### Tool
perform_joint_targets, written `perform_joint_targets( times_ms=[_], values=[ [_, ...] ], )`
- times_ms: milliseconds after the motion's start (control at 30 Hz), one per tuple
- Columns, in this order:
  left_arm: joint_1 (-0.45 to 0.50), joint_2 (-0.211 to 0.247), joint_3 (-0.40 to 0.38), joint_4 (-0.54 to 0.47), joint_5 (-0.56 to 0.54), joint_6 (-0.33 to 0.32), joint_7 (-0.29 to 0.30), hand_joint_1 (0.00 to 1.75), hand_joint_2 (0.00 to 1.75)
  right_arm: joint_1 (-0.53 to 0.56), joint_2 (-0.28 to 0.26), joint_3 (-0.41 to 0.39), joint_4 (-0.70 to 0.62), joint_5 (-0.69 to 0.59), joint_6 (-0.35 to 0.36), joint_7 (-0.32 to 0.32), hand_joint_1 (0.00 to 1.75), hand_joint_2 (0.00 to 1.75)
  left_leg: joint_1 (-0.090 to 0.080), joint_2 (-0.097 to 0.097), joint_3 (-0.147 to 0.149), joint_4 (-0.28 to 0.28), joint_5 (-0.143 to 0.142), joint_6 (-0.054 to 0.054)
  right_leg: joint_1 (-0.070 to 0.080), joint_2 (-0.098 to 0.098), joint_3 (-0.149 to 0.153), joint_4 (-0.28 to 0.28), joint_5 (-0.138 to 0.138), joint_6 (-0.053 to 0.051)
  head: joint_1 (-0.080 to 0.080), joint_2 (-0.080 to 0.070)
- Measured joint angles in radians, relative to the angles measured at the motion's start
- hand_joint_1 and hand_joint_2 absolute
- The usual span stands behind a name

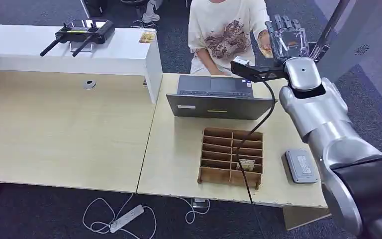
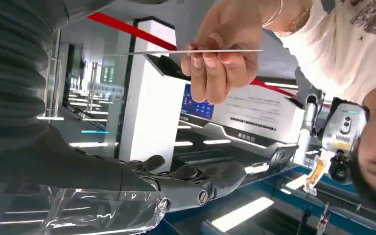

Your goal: Pass the card to the sensor for recognition and then transmit it.

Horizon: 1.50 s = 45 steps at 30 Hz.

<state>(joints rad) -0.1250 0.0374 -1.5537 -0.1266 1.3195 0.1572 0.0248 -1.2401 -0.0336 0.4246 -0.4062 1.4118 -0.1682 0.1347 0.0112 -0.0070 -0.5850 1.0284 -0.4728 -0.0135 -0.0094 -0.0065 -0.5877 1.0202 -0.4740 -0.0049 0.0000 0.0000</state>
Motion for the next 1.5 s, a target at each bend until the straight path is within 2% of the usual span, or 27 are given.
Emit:
perform_joint_targets(
  times_ms=[433, 500, 567, 600, 633, 667, 700, 733, 800, 1500],
  values=[
    [0.000, 0.000, 0.000, 0.000, -0.003, 0.000, 0.000, 0.00, 0.00, -0.004, 0.000, -0.046, 0.035, -0.019, -0.016, -0.010, 0.00, 1.75, 0.000, 0.000, 0.000, 0.000, 0.000, 0.000, 0.000, 0.000, 0.000, 0.000, 0.000, 0.000, 0.000, 0.000],
    [0.000, 0.000, 0.000, 0.000, -0.006, 0.000, 0.000, 0.00, 0.00, -0.005, 0.000, -0.056, 0.036, -0.018, -0.016, -0.012, 0.07, 1.75, 0.000, 0.000, 0.000, 0.000, 0.000, 0.000, 0.000, 0.000, 0.000, 0.000, 0.000, 0.000, 0.000, 0.000],
    [0.000, 0.000, 0.000, 0.000, -0.008, 0.000, -0.001, 0.00, 0.00, -0.006, 0.000, -0.065, 0.039, -0.017, -0.016, -0.013, 0.87, 1.75, 0.000, 0.000, 0.000, 0.000, 0.000, 0.000, 0.000, 0.000, 0.000, 0.000, 0.000, 0.000, 0.000, 0.000],
    [0.000, 0.000, 0.000, 0.000, -0.009, 0.000, -0.002, 0.00, 0.00, -0.006, 0.000, -0.071, 0.040, -0.016, -0.017, -0.013, 0.87, 1.75, 0.000, 0.000, 0.000, 0.000, 0.000, 0.000, 0.000, 0.000, 0.000, 0.000, 0.000, 0.000, 0.000, 0.000],
    [0.000, 0.000, 0.000, 0.000, -0.010, 0.000, -0.002, 0.00, 0.00, -0.006, 0.000, -0.074, 0.040, -0.016, -0.019, -0.014, 1.31, 1.75, 0.000, 0.000, 0.000, 0.000, 0.000, 0.000, 0.000, 0.000, 0.000, 0.000, 0.000, 0.000, 0.000, 0.000],
    [0.000, 0.000, 0.000, 0.000, -0.010, 0.000, -0.002, 0.00, 0.00, -0.006, -0.001, -0.079, 0.041, -0.017, -0.021, -0.015, 1.43, 1.75, 0.000, 0.000, 0.000, 0.000, 0.000, 0.000, 0.000, 0.000, 0.000, 0.000, 0.000, 0.000, 0.000, 0.000],
    [0.000, 0.000, 0.000, 0.000, -0.011, 0.000, -0.002, 0.00, 0.00, -0.006, -0.001, -0.083, 0.041, -0.017, -0.023, -0.017, 1.43, 1.75, 0.000, 0.000, 0.000, 0.000, 0.000, 0.000, 0.000, 0.000, 0.000, 0.000, 0.000, 0.000, 0.000, 0.000],
    [0.000, 0.000, 0.000, 0.000, -0.012, 0.000, -0.002, 0.00, 0.00, -0.006, -0.001, -0.087, 0.041, -0.018, -0.026, -0.018, 1.59, 1.75, 0.000, 0.000, 0.000, 0.000, 0.000, 0.000, 0.000, 0.000, 0.000, 0.000, 0.000, 0.000, 0.000, 0.000],
    [0.000, 0.000, 0.000, 0.000, -0.012, 0.000, -0.002, 0.00, 0.00, -0.006, -0.002, -0.092, 0.043, -0.018, -0.030, -0.019, 1.75, 1.75, 0.000, 0.000, 0.000, 0.000, 0.000, 0.000, 0.000, 0.000, 0.000, 0.000, 0.000, 0.000, 0.000, 0.000],
    [0.000, 0.000, 0.000, 0.000, -0.018, 0.001, -0.002, 0.00, 0.00, -0.007, -0.008, -0.119, 0.044, -0.031, -0.041, -0.031, 1.75, 1.75, 0.000, 0.000, 0.000, 0.000, 0.000, 0.000, 0.000, 0.000, 0.000, 0.000, 0.000, 0.000, 0.000, 0.000]
  ],
)
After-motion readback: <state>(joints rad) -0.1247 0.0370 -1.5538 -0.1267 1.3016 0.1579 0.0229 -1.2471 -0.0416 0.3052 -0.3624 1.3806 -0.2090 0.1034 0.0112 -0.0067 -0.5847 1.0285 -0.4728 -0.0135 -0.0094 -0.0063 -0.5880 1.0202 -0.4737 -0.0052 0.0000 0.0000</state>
